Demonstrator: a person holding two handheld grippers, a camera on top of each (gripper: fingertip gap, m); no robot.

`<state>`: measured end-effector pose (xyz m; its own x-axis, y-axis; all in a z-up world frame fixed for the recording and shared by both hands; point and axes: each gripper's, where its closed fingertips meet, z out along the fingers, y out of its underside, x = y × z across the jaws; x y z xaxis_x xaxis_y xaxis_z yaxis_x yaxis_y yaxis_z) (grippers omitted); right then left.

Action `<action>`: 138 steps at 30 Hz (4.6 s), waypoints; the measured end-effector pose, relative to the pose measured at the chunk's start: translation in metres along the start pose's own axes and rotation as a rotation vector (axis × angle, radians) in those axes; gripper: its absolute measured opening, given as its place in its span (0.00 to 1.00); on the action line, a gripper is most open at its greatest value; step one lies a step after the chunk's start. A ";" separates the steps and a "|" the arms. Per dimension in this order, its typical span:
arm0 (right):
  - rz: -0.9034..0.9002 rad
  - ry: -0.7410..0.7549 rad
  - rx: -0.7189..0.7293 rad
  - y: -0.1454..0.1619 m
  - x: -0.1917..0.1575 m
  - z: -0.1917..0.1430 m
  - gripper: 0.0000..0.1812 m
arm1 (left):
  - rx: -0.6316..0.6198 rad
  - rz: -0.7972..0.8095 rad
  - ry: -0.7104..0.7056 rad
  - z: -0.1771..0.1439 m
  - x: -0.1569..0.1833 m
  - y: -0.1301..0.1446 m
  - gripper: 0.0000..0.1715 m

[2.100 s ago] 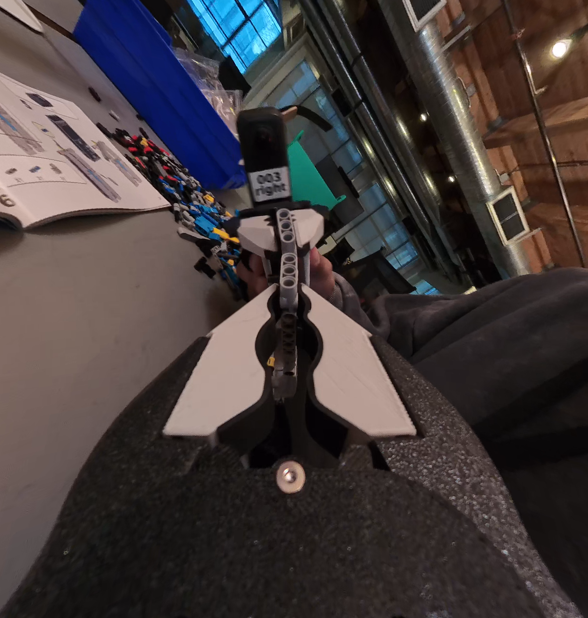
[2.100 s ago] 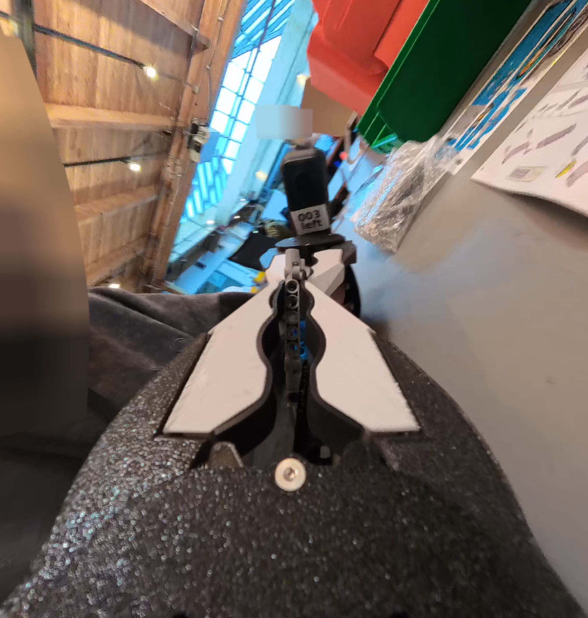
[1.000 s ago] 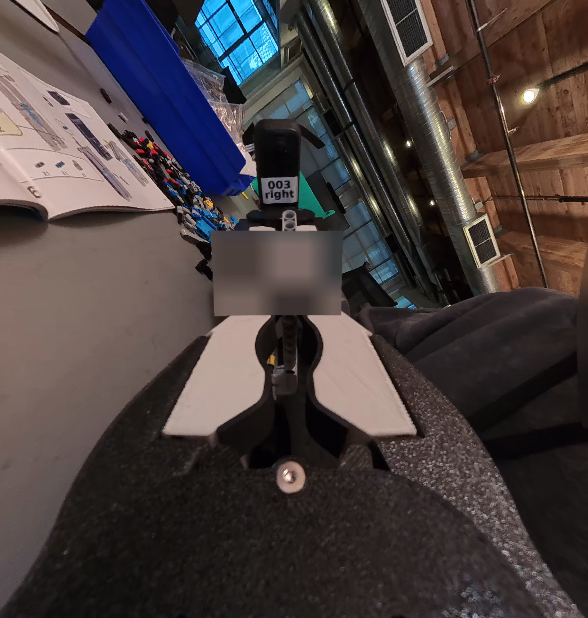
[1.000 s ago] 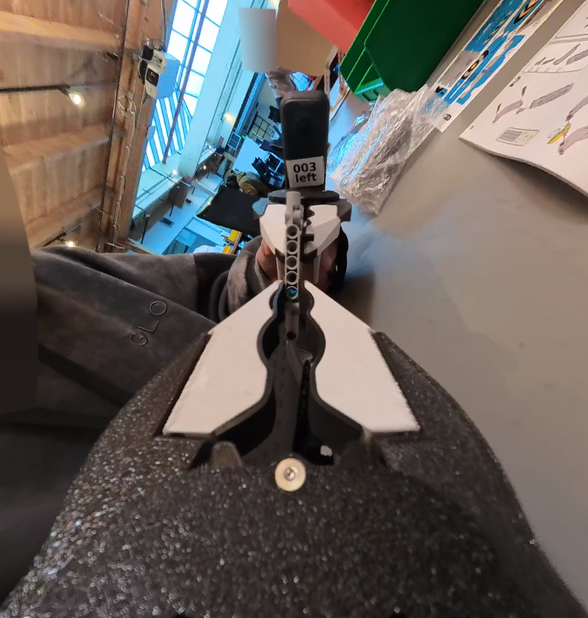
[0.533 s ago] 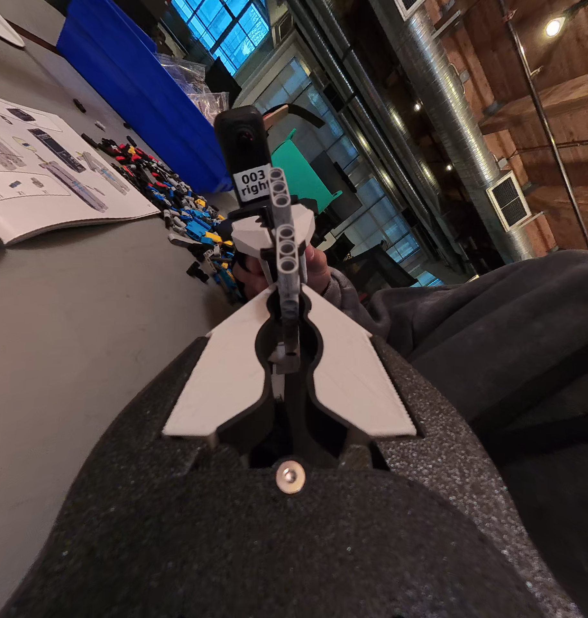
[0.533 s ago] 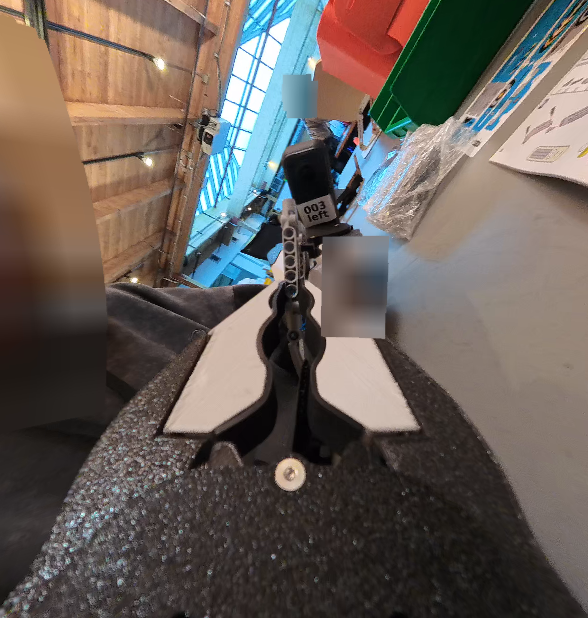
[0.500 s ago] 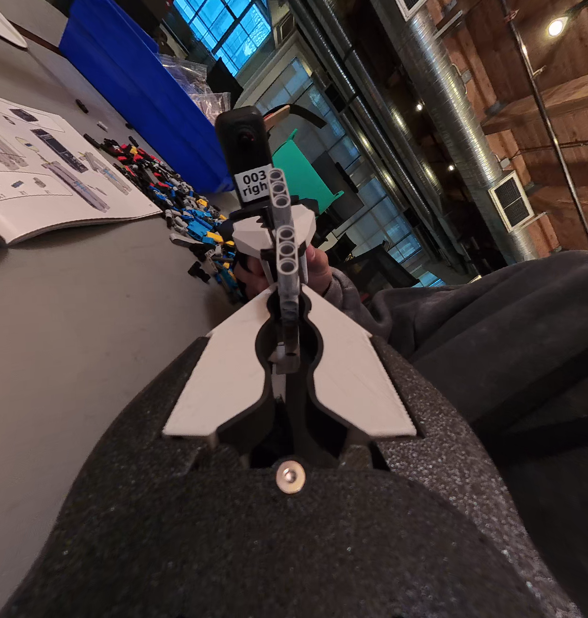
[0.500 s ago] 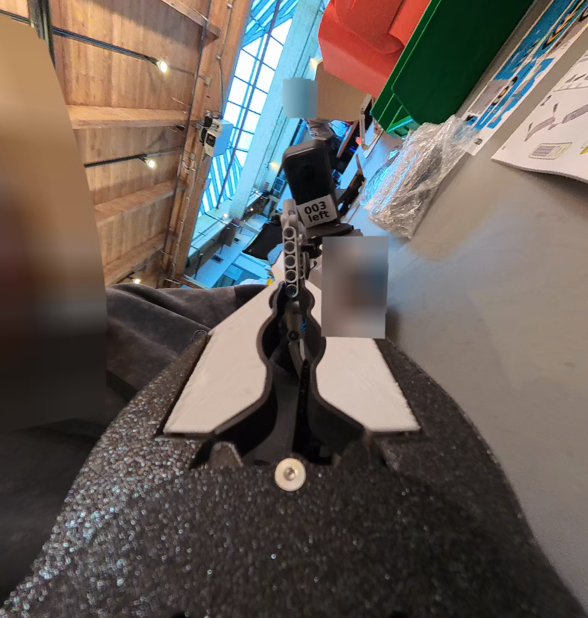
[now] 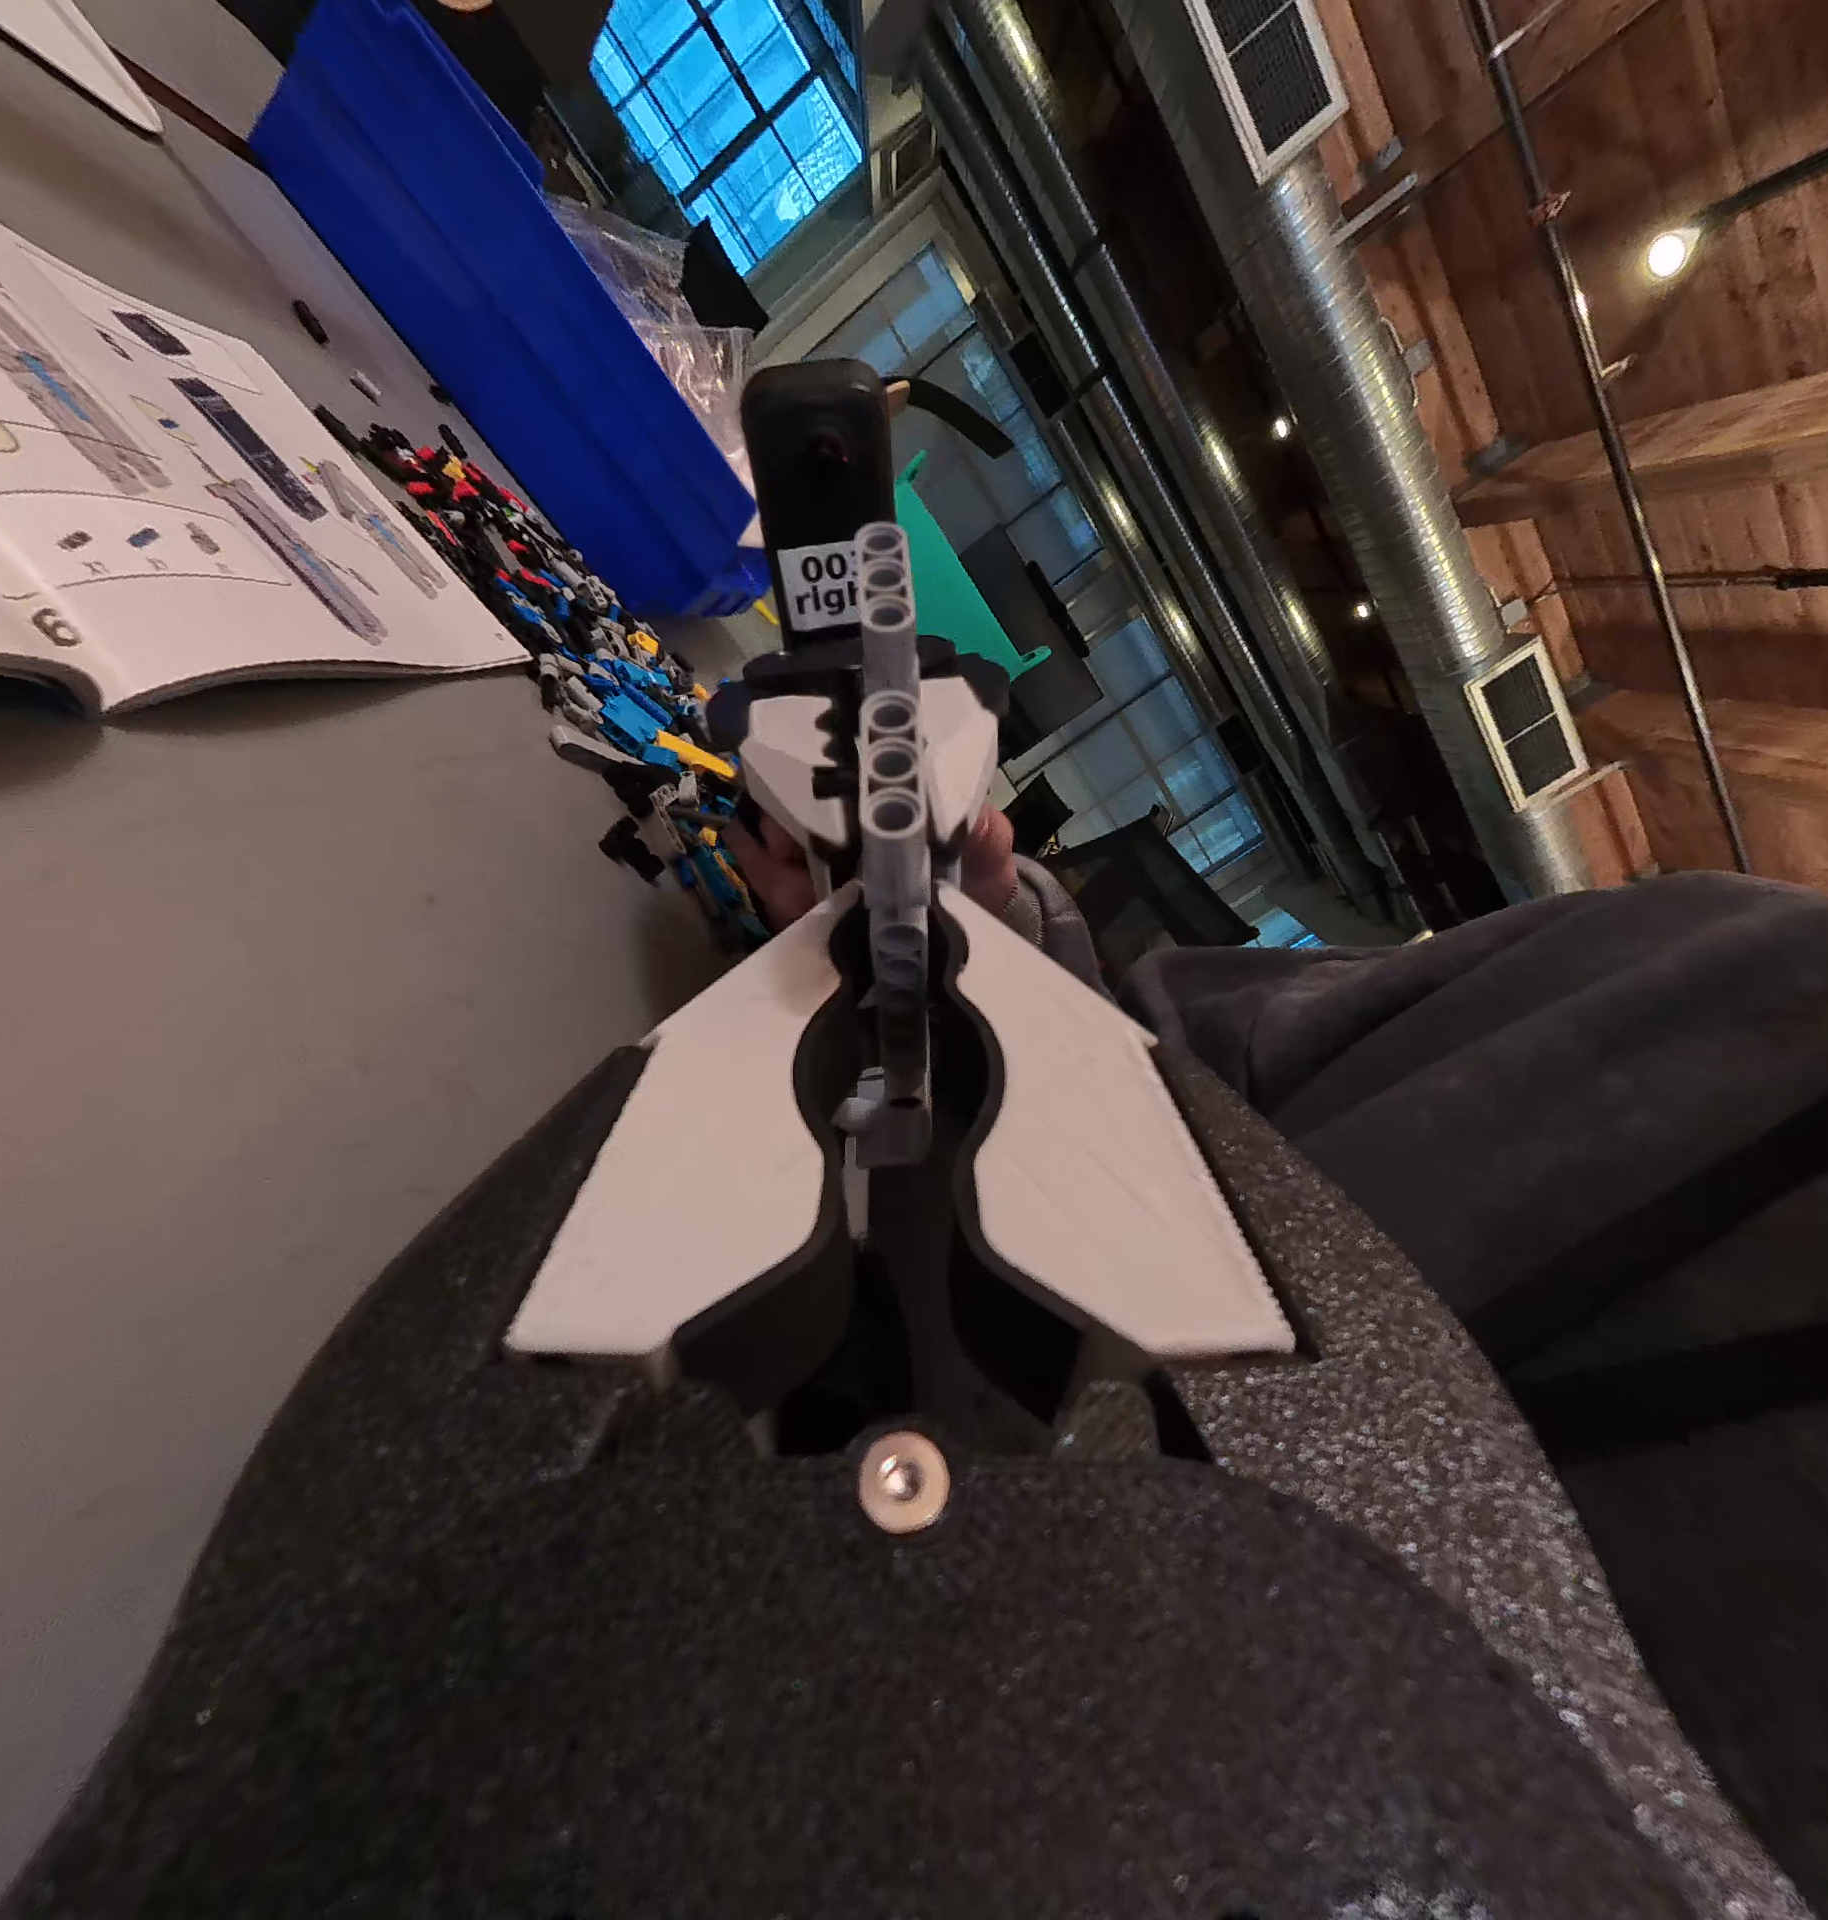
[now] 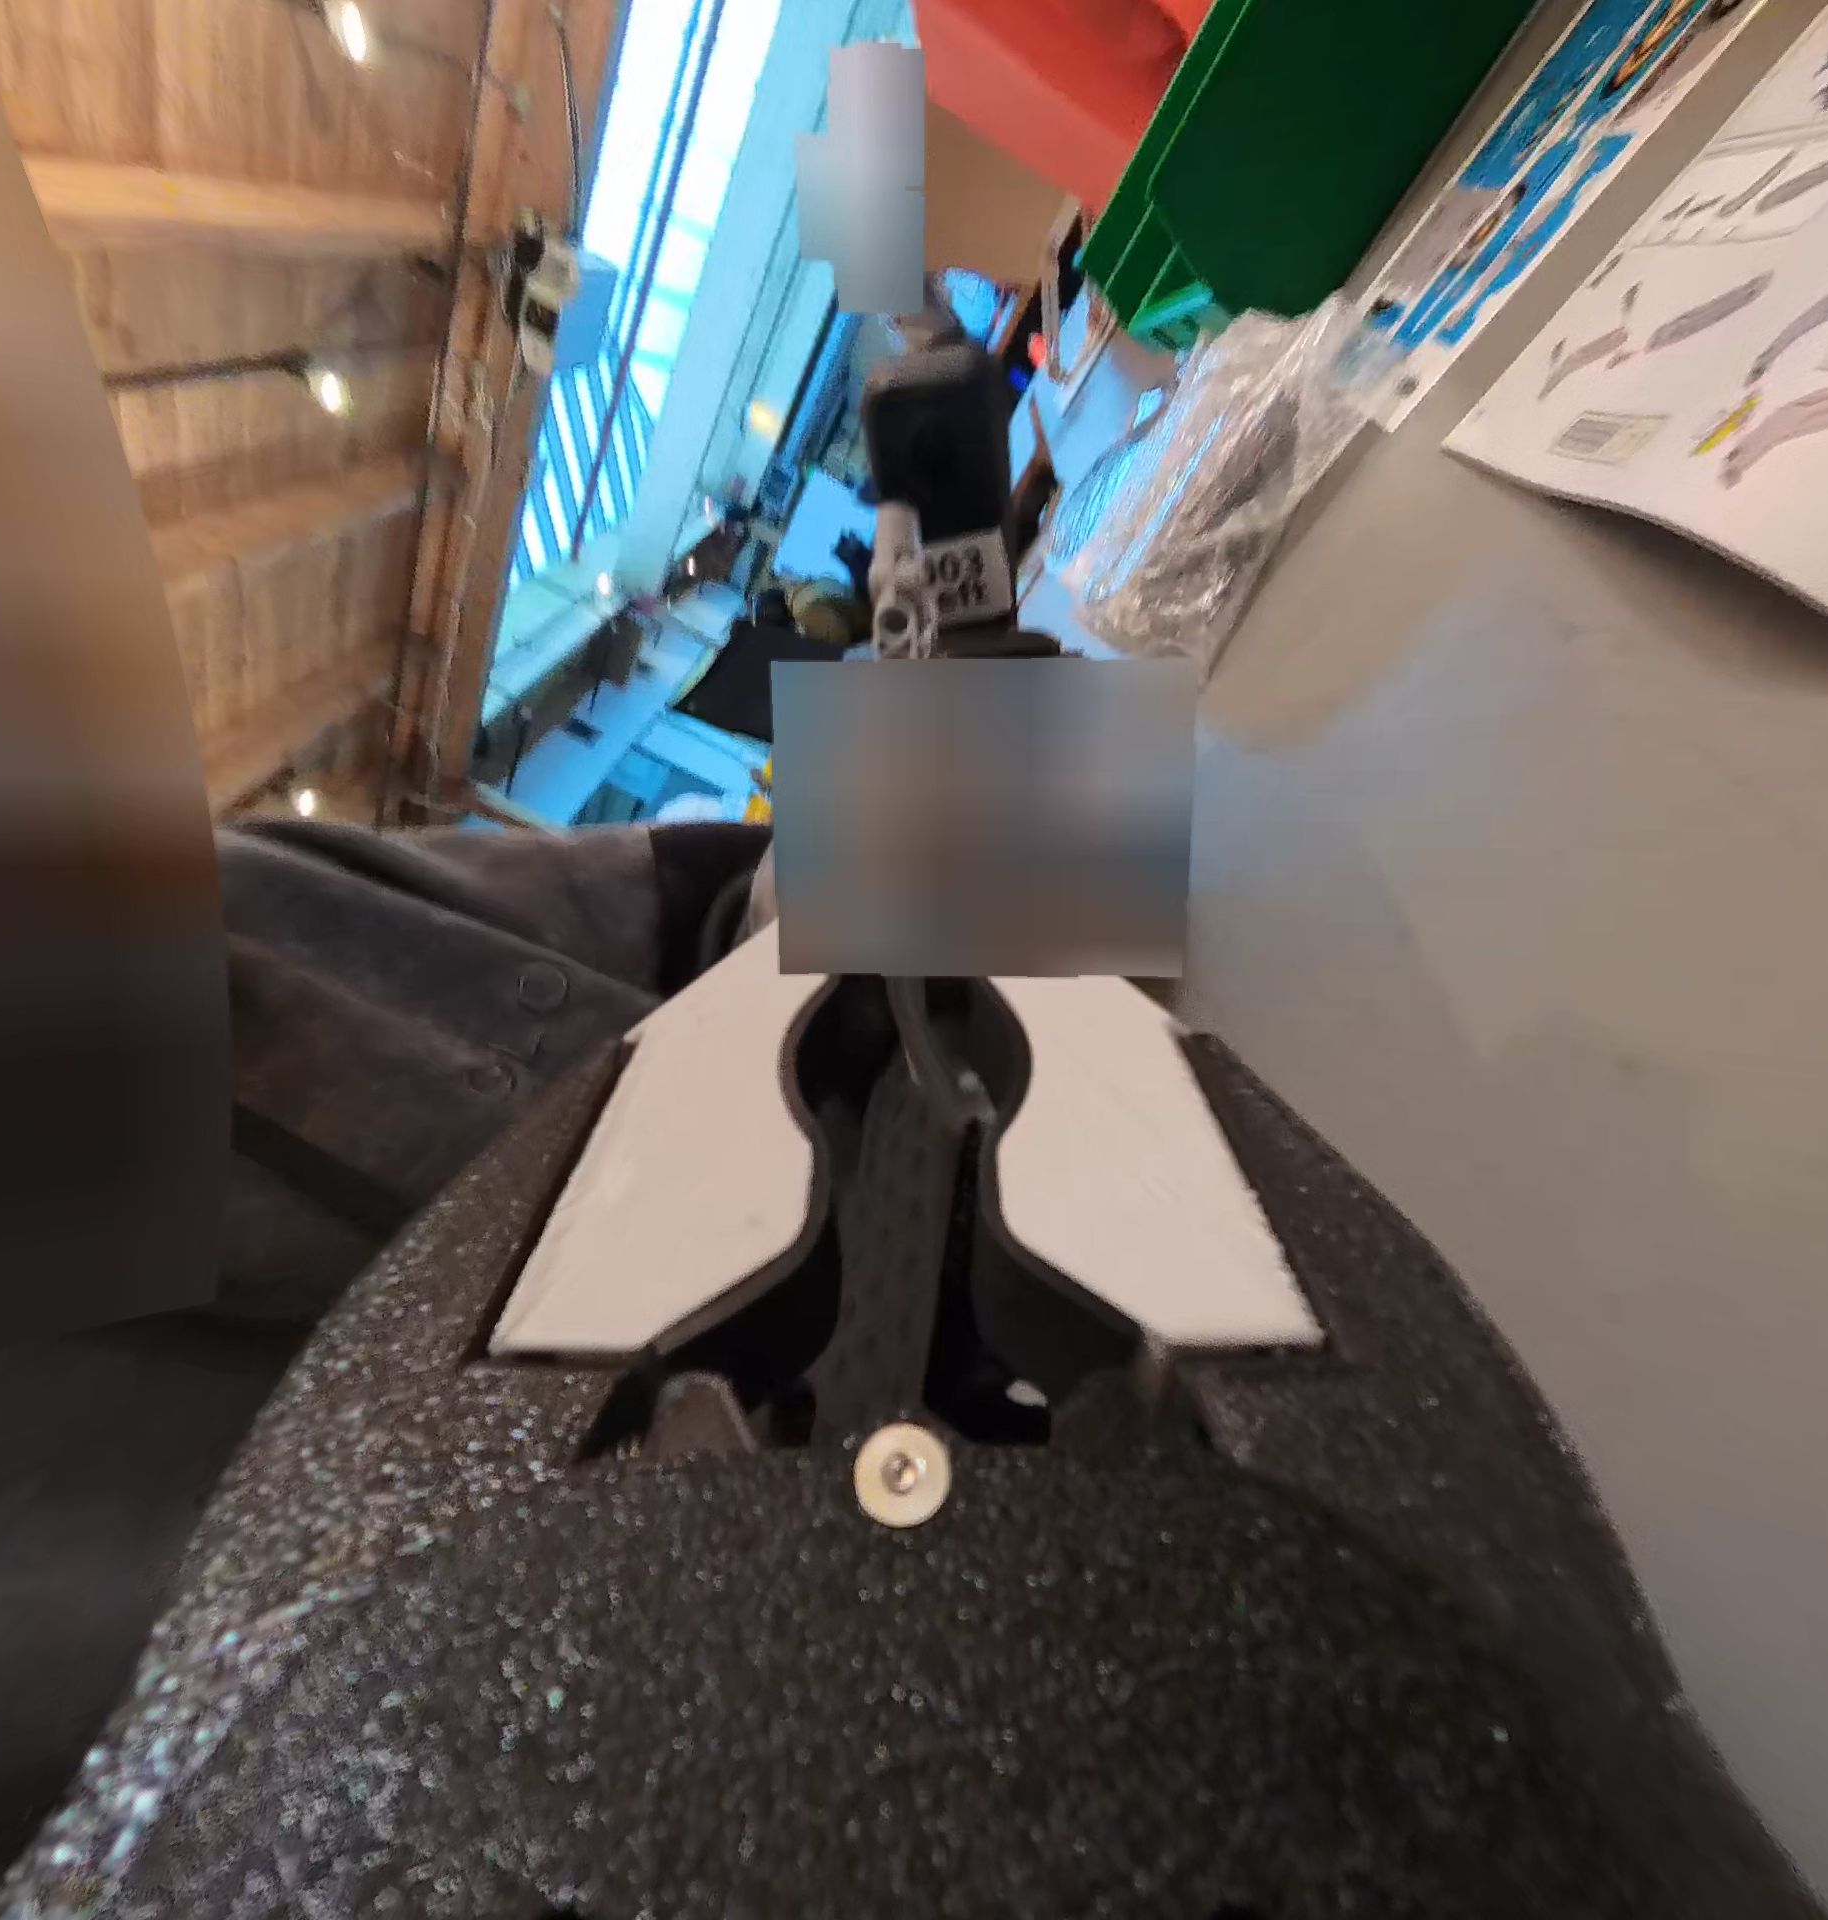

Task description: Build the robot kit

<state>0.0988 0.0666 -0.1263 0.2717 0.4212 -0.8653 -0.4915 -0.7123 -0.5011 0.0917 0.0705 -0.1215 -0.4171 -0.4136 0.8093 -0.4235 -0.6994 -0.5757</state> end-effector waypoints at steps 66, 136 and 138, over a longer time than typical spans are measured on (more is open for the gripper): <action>-0.103 0.048 -0.067 0.012 -0.010 0.003 0.01 | -0.027 -0.033 0.052 0.010 0.008 0.013 0.02; -0.187 0.019 0.059 -0.006 -0.016 -0.004 0.00 | 0.053 0.014 0.059 0.004 0.015 -0.005 0.03; -0.106 -0.065 0.069 -0.008 -0.022 -0.003 0.12 | 0.048 0.037 0.039 0.004 0.014 -0.004 0.03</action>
<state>0.0991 0.0610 -0.1030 0.2721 0.5294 -0.8035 -0.5195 -0.6221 -0.5858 0.0911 0.0656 -0.1075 -0.4633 -0.4170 0.7820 -0.3688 -0.7116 -0.5980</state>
